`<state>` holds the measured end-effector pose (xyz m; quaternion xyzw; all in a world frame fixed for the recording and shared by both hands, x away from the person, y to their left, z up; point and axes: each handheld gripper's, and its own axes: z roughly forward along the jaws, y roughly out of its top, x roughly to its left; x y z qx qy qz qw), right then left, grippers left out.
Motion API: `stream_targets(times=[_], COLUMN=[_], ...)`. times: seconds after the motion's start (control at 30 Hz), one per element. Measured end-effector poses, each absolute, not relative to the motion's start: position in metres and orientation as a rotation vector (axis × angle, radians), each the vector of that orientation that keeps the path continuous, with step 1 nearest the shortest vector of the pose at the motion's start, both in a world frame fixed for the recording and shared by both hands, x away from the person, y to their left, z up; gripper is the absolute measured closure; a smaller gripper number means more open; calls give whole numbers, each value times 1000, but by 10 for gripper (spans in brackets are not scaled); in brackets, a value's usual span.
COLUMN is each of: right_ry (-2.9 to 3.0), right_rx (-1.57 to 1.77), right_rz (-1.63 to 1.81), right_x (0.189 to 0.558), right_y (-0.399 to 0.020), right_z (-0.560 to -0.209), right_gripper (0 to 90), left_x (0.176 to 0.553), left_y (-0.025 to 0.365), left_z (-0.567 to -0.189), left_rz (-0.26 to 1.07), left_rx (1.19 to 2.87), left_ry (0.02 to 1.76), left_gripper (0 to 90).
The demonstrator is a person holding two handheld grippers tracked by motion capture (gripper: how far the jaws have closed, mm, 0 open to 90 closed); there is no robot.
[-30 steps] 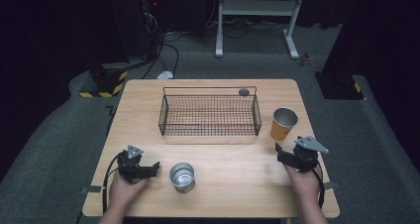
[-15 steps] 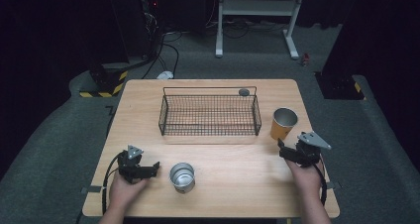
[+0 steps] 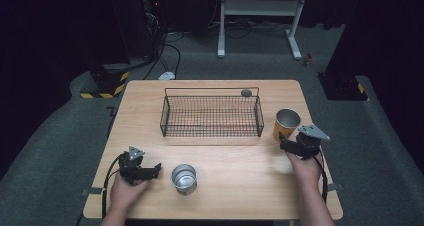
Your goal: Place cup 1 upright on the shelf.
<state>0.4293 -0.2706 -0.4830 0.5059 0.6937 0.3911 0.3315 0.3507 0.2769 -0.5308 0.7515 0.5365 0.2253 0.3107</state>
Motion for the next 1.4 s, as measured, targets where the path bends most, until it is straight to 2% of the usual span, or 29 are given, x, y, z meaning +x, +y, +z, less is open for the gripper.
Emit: stream_targets(times=[0.77,1.4], right_ry=[1779,1779], right_rx=[1335,1315], right_rz=[1091,1119], right_x=[464,466], right_y=[-262,-262], right_z=[-489,-490], right_gripper=[91,143], left_x=[350,349], left_y=[277,277], left_z=[-531,-531], left_rz=[602,607], left_rx=[1978,1978], left_ry=[1426,1428], left_gripper=[4,7])
